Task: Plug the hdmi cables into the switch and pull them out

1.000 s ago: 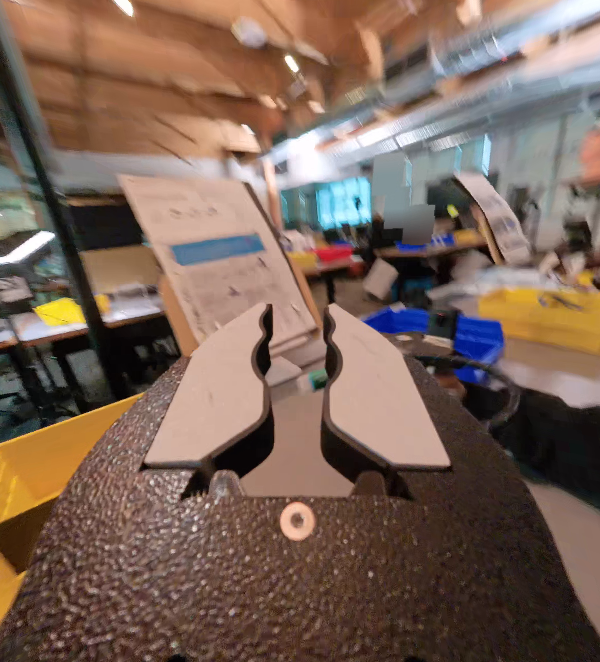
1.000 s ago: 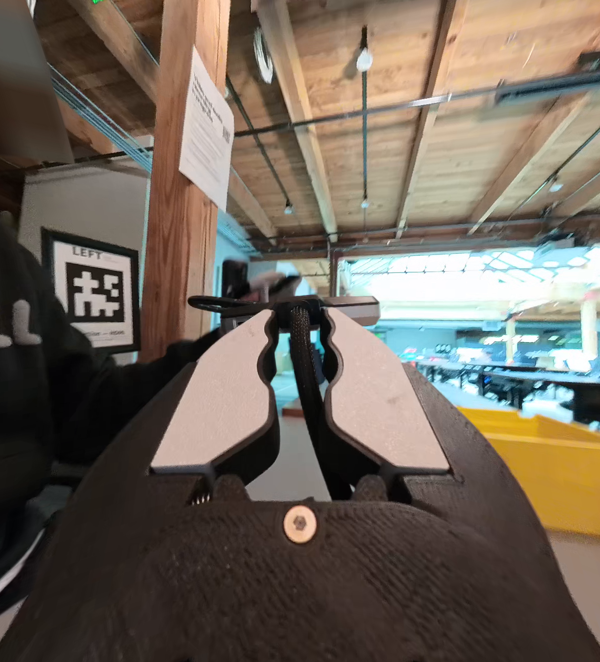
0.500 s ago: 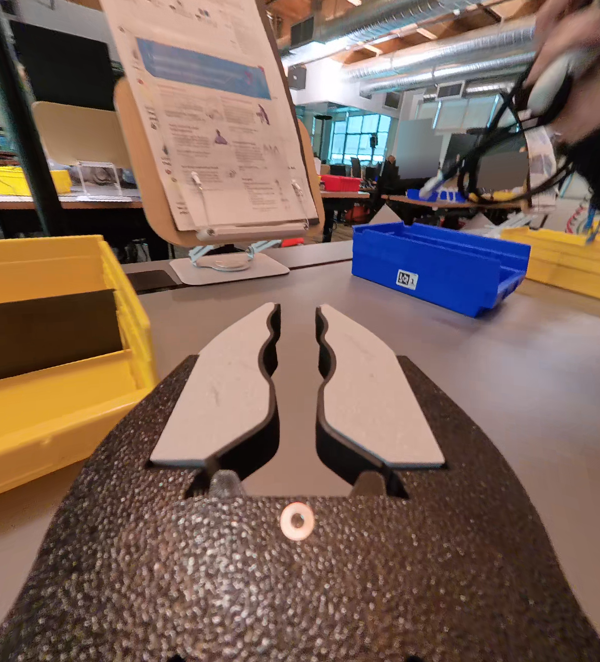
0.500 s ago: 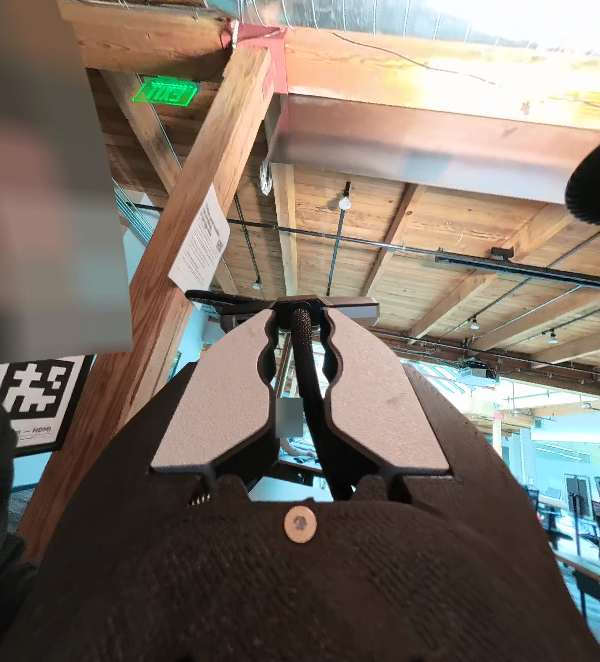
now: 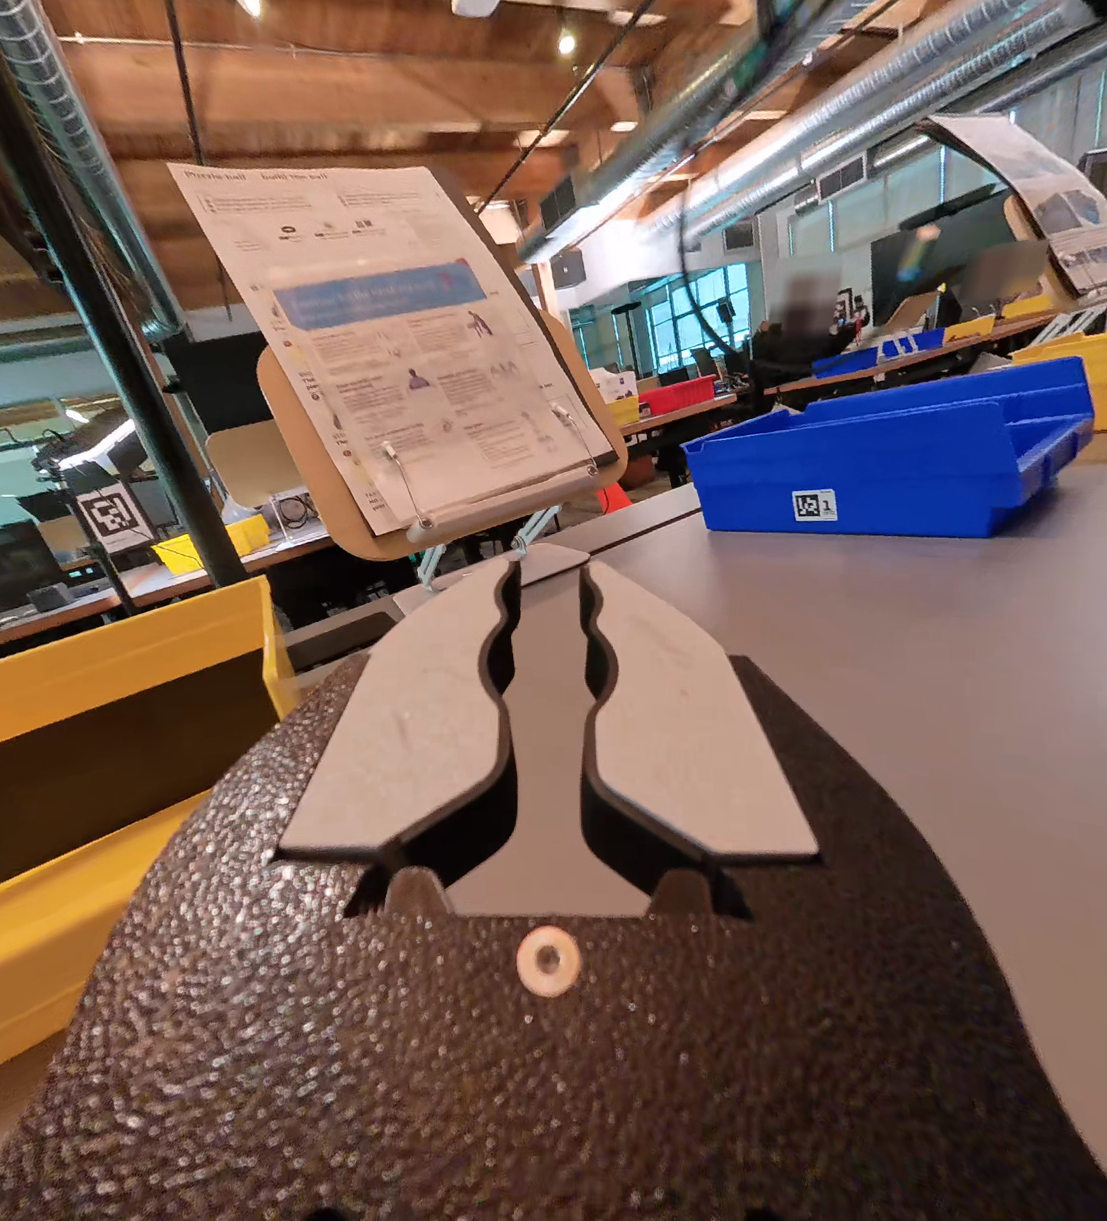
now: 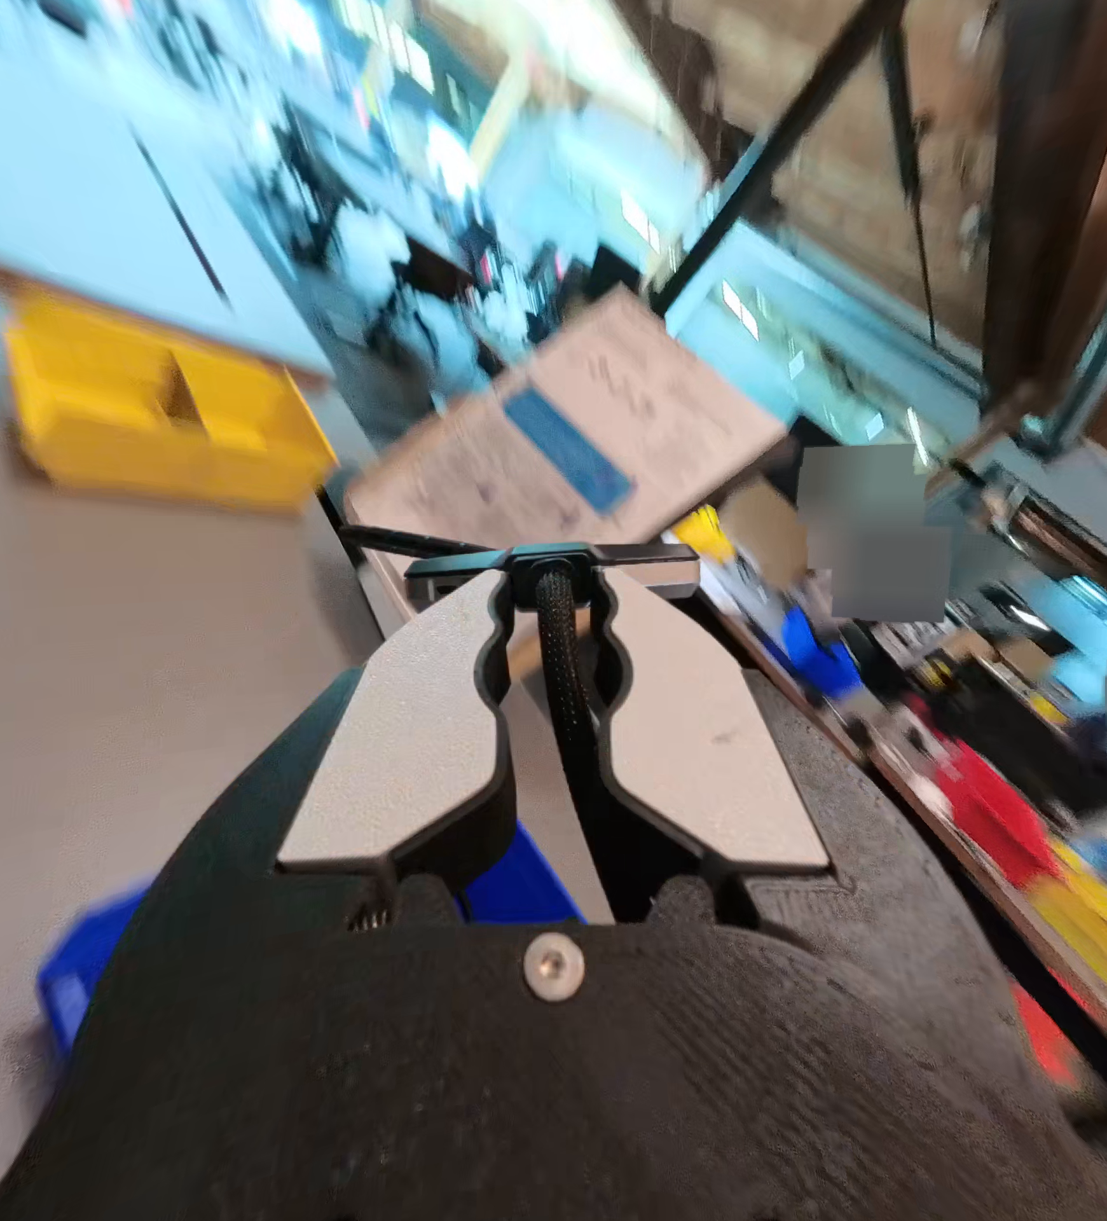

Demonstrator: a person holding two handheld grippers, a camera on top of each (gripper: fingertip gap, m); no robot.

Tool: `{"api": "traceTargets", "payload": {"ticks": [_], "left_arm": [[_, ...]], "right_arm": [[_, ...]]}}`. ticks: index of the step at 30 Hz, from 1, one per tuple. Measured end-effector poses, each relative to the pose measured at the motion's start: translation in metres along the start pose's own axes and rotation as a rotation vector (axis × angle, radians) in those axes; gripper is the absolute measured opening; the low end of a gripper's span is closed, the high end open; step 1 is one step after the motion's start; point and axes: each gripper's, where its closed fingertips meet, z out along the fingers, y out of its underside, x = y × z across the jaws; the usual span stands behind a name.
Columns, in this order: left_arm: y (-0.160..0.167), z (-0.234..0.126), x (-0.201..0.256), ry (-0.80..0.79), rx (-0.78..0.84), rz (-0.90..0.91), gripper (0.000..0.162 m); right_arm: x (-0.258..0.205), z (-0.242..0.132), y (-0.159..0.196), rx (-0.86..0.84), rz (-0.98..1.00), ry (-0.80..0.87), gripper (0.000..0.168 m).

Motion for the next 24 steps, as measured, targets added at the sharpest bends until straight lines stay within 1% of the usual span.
{"api": "traceTargets", "payload": {"ticks": [3, 5, 7, 9, 13, 16, 18, 21, 24], "left_arm": [[0.001, 0.002, 0.000, 0.014, -0.004, -0.012, 0.016], [0.001, 0.002, 0.001, 0.020, -0.005, -0.004, 0.016], [0.002, 0.003, 0.002, 0.020, -0.006, 0.011, 0.016], [0.002, 0.003, 0.004, 0.019, -0.009, 0.027, 0.016], [0.002, 0.003, 0.011, 0.034, -0.008, 0.074, 0.015], [0.002, 0.002, 0.016, 0.050, -0.006, 0.104, 0.014], [0.003, 0.003, 0.015, 0.050, -0.011, 0.100, 0.013], [0.001, 0.001, 0.013, 0.046, 0.004, 0.082, 0.013], [0.000, 0.001, 0.013, 0.049, 0.007, 0.077, 0.013]], "right_arm": [[0.012, -0.004, 0.038, -0.245, -0.077, 0.048, 0.023], [0.018, -0.005, 0.054, -0.338, -0.088, 0.063, 0.023], [0.017, 0.001, 0.067, -0.393, -0.032, 0.067, 0.023], [0.005, 0.015, 0.082, -0.426, 0.043, 0.004, 0.023], [-0.028, 0.048, 0.109, -0.488, 0.196, -0.176, 0.023], [-0.032, 0.069, 0.123, -0.489, 0.309, -0.164, 0.022], [-0.030, 0.077, 0.136, -0.498, 0.431, -0.091, 0.022], [-0.027, 0.079, 0.156, -0.501, 0.606, 0.029, 0.023], [-0.027, 0.074, 0.161, -0.453, 0.721, 0.084, 0.023]]}}
